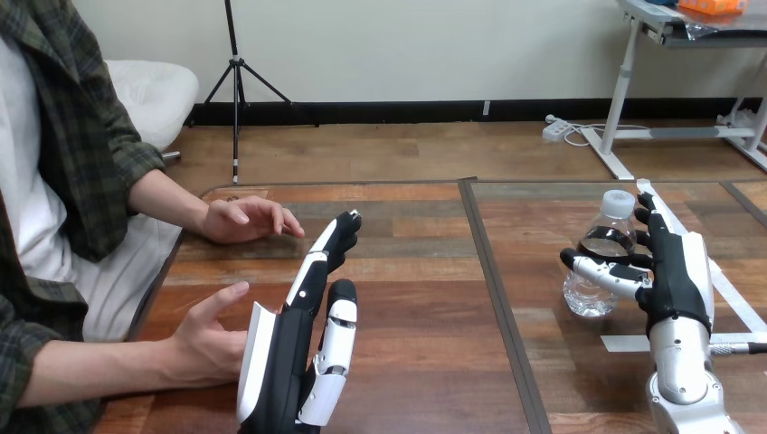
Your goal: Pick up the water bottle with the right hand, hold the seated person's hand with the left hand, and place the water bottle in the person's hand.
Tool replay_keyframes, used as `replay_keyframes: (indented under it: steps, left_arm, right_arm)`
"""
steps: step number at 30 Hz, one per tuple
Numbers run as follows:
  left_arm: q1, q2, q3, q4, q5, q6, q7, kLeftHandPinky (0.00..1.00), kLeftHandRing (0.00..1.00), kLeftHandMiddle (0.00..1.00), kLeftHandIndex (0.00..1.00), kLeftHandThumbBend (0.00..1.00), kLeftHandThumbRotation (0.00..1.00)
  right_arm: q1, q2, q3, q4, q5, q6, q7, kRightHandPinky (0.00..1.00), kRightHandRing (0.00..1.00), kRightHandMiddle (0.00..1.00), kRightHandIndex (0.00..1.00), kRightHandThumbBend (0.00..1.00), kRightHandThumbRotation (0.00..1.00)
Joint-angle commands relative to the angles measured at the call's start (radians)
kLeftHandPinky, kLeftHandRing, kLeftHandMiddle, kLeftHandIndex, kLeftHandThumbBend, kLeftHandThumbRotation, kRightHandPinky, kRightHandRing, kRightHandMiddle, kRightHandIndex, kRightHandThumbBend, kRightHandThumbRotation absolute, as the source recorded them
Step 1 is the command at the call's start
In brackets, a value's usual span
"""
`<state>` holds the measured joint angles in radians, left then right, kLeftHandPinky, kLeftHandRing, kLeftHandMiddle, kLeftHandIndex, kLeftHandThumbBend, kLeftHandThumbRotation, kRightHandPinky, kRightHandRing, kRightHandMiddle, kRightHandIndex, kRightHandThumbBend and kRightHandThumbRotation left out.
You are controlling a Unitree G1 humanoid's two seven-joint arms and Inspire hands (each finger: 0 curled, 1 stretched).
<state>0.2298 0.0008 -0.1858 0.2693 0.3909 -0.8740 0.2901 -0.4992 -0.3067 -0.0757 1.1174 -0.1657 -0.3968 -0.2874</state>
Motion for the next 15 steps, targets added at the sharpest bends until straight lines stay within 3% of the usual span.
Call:
replay_keyframes:
  steps: [1,10,15]
  left_arm:
    - [-0.031,-0.015,0.001,-0.021,0.002,-0.004,0.009,0.87,0.88,0.90,0.89,0.03,1.00]
    - [-0.028,-0.016,-0.001,-0.023,-0.004,-0.002,0.005,0.88,0.89,0.90,0.89,0.02,1.00]
    - [-0.030,-0.019,0.001,-0.017,0.003,-0.012,0.014,0.88,0.89,0.89,0.89,0.02,1.00]
  right_arm:
    - [-0.108,0.024,-0.021,-0.047,0.042,-0.020,0.026,0.81,0.88,0.93,0.94,0.64,0.00]
    - [-0.122,0.045,-0.047,-0.032,0.104,-0.028,0.067,0.86,0.92,0.96,0.96,0.61,0.00]
    - [-0.129,0.045,-0.041,-0.016,0.102,-0.028,0.065,0.88,0.94,0.97,0.96,0.61,0.00]
